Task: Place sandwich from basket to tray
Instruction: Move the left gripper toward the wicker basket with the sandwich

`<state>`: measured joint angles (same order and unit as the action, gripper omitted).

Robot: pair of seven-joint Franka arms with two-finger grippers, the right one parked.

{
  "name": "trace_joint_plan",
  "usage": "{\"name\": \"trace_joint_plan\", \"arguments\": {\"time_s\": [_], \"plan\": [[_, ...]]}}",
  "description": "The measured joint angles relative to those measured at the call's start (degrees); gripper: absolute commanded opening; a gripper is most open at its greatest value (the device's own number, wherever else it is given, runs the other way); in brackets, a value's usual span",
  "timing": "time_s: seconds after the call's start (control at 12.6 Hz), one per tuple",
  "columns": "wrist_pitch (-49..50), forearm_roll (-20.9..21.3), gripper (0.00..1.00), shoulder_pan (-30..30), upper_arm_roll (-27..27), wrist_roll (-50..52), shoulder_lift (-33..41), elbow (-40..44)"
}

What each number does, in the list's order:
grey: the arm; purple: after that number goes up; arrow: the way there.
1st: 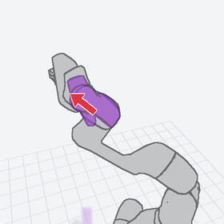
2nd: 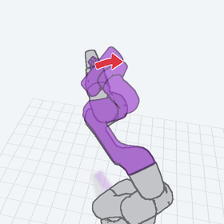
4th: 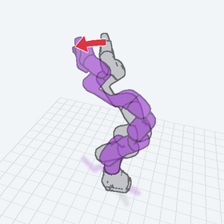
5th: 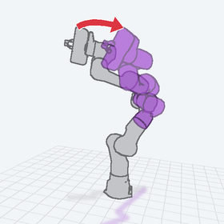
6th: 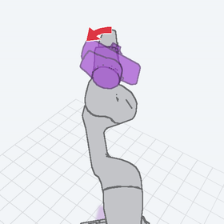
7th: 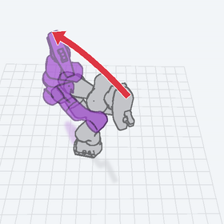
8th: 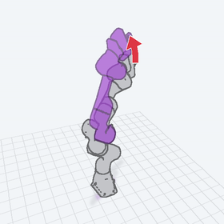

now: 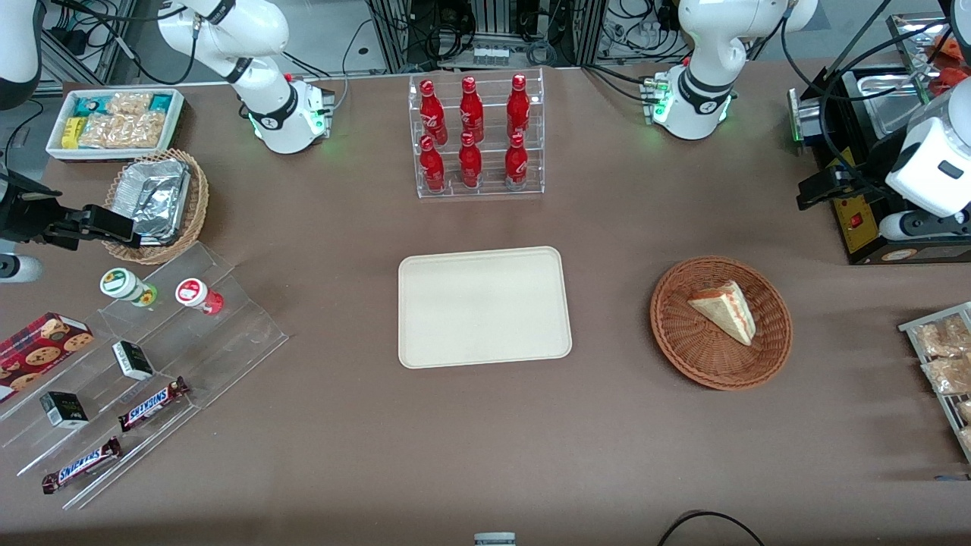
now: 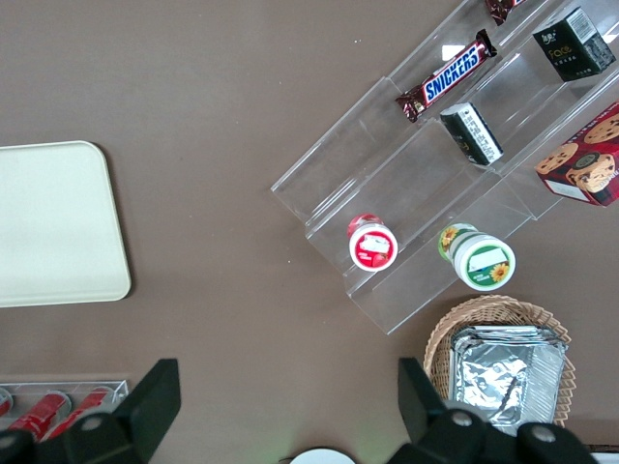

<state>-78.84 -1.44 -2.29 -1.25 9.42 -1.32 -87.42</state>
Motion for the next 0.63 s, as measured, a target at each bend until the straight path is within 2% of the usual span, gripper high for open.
{"name": "trace_joint_plan", "arguments": {"time_s": [0.63], "plan": [[-2.7,0.1,1.00,0.0,0.1,0.0,-1.4,-1.4]]}}
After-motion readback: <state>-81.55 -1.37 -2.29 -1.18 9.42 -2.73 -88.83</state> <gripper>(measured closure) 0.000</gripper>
